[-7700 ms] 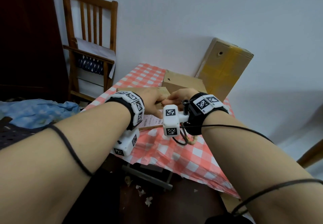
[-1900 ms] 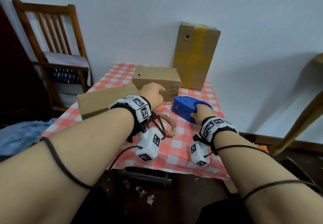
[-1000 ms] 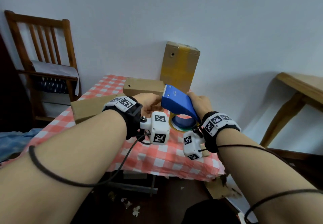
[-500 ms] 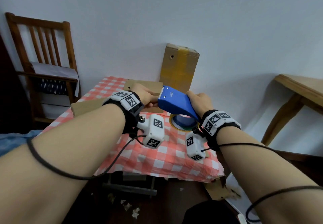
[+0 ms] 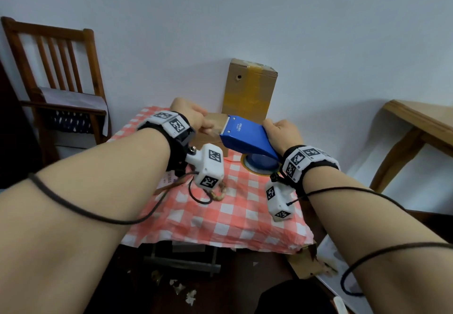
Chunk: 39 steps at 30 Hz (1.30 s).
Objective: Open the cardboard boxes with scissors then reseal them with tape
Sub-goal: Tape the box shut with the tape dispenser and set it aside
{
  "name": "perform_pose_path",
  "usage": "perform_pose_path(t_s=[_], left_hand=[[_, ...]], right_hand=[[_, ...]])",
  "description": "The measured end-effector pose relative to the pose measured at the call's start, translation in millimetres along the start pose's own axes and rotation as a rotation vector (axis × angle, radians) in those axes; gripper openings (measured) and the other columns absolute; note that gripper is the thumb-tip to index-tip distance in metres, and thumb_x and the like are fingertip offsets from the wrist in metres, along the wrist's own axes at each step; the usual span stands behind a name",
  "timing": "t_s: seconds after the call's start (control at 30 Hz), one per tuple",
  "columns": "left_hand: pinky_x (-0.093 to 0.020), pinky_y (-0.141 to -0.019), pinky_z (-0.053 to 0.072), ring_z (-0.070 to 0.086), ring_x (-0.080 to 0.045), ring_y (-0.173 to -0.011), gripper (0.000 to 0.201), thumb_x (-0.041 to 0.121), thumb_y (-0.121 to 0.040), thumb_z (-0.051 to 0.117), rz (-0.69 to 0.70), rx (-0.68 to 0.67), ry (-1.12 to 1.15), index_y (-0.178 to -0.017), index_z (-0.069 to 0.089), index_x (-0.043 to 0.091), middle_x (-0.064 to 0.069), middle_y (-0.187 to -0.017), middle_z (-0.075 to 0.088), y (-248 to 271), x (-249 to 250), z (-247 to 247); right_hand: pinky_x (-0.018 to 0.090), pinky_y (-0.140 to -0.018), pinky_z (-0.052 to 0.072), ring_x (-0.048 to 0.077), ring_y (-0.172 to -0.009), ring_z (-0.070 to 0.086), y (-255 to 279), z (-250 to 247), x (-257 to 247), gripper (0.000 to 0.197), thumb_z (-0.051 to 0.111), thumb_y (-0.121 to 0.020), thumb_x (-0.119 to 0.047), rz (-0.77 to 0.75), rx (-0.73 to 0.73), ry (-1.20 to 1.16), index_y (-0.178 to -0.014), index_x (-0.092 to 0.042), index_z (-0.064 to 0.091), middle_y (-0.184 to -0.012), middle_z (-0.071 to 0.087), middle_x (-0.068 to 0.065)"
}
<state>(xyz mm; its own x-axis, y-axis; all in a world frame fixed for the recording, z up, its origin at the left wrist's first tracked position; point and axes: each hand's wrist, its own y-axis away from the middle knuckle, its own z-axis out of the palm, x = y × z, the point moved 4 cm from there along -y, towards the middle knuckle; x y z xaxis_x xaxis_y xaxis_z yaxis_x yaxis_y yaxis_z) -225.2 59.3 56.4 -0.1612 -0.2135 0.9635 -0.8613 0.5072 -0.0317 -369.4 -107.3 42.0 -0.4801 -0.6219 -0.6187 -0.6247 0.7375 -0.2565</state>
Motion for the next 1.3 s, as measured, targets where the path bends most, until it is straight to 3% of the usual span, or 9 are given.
perform_pose_path(t_s=[0.47, 0.73, 0.8, 0.87, 0.93, 1.0, 1.07, 1.17, 1.3], left_hand=[[-0.012, -0.032, 0.036, 0.064, -0.01, -0.042, 0.042, -0.007, -0.077, 0.073, 0.021, 0.032, -0.034, -0.116, 0.058, -0.004, -0.016, -0.077, 0.068, -33, -12, -22], [-0.018, -0.046, 0.046, 0.067, -0.007, -0.05, 0.048, 0.001, -0.078, 0.075, 0.06, 0.084, -0.144, -0.122, 0.058, 0.004, -0.013, -0.08, 0.072, -48, -8, -24], [-0.02, -0.071, 0.054, 0.072, -0.013, -0.075, 0.051, 0.008, -0.078, 0.076, 0.157, 0.074, -0.267, -0.126, 0.059, 0.008, -0.013, -0.094, 0.072, -43, -2, -11], [-0.028, -0.096, 0.046, 0.064, -0.021, -0.106, 0.049, 0.015, -0.085, 0.07, 0.386, -0.003, -0.538, -0.132, 0.057, 0.016, -0.01, -0.113, 0.069, -30, 9, 15], [-0.034, -0.1, 0.043, 0.059, -0.025, -0.115, 0.043, 0.017, -0.094, 0.059, 0.6, -0.031, -0.72, -0.136, 0.053, 0.021, -0.007, -0.119, 0.067, -16, 22, 33], [-0.035, -0.101, 0.043, 0.061, -0.024, -0.112, 0.04, 0.017, -0.095, 0.057, 0.664, 0.024, -0.691, -0.135, 0.055, 0.021, -0.005, -0.115, 0.069, -18, 40, 29], [-0.034, -0.101, 0.045, 0.064, -0.021, -0.107, 0.042, 0.017, -0.09, 0.064, 0.59, 0.056, -0.546, -0.132, 0.057, 0.017, -0.006, -0.11, 0.071, -32, 48, 11], [-0.033, -0.096, 0.05, 0.067, -0.019, -0.101, 0.051, 0.016, -0.083, 0.066, 0.415, -0.017, -0.395, -0.133, 0.056, 0.012, -0.01, -0.102, 0.073, -39, 37, 7], [-0.02, -0.053, 0.044, 0.071, -0.017, -0.073, 0.04, 0.01, -0.084, 0.049, 0.245, -0.074, -0.218, -0.121, 0.062, 0.015, -0.007, -0.081, 0.074, -33, 15, 15]], right_hand=[[0.028, -0.052, 0.032, 0.021, -0.053, 0.043, -16, 8, 12, 0.054, 0.031, -0.099, -0.036, -0.005, -0.037, 0.146, -0.054, -0.01, 0.042, -0.057, 0.046, 0.006], [0.029, -0.058, 0.036, 0.024, -0.061, 0.048, -32, 15, 14, 0.05, 0.029, -0.099, -0.037, 0.005, -0.05, 0.294, -0.064, -0.008, 0.05, -0.066, 0.051, 0.008], [0.028, -0.057, 0.034, 0.023, -0.061, 0.047, -35, 19, 16, 0.046, 0.029, -0.097, -0.035, 0.037, -0.059, 0.373, -0.067, -0.009, 0.05, -0.067, 0.051, 0.007], [0.029, -0.062, 0.037, 0.026, -0.066, 0.051, -41, 22, 16, 0.041, 0.031, -0.096, -0.033, 0.058, -0.063, 0.413, -0.069, -0.01, 0.051, -0.075, 0.056, 0.01], [0.032, -0.07, 0.041, 0.031, -0.082, 0.058, -45, 23, 22, 0.036, 0.033, -0.096, -0.029, 0.084, -0.067, 0.492, -0.082, -0.009, 0.06, -0.094, 0.063, 0.014], [0.036, -0.081, 0.044, 0.033, -0.101, 0.06, -43, 21, 39, 0.036, 0.034, -0.097, -0.026, 0.14, -0.044, 0.603, -0.106, -0.01, 0.065, -0.114, 0.063, 0.015], [0.036, -0.081, 0.042, 0.033, -0.103, 0.059, -42, 25, 54, 0.044, 0.03, -0.099, -0.033, 0.195, -0.047, 0.611, -0.112, -0.009, 0.064, -0.118, 0.063, 0.016], [0.034, -0.073, 0.038, 0.03, -0.082, 0.054, -42, 36, 54, 0.057, 0.024, -0.097, -0.054, 0.182, -0.064, 0.551, -0.1, -0.012, 0.063, -0.092, 0.06, 0.014], [0.034, -0.079, 0.034, 0.029, -0.085, 0.054, -43, 63, 49, 0.035, 0.049, -0.084, -0.046, 0.13, -0.234, 0.509, -0.096, -0.013, 0.053, -0.087, 0.057, 0.007]])
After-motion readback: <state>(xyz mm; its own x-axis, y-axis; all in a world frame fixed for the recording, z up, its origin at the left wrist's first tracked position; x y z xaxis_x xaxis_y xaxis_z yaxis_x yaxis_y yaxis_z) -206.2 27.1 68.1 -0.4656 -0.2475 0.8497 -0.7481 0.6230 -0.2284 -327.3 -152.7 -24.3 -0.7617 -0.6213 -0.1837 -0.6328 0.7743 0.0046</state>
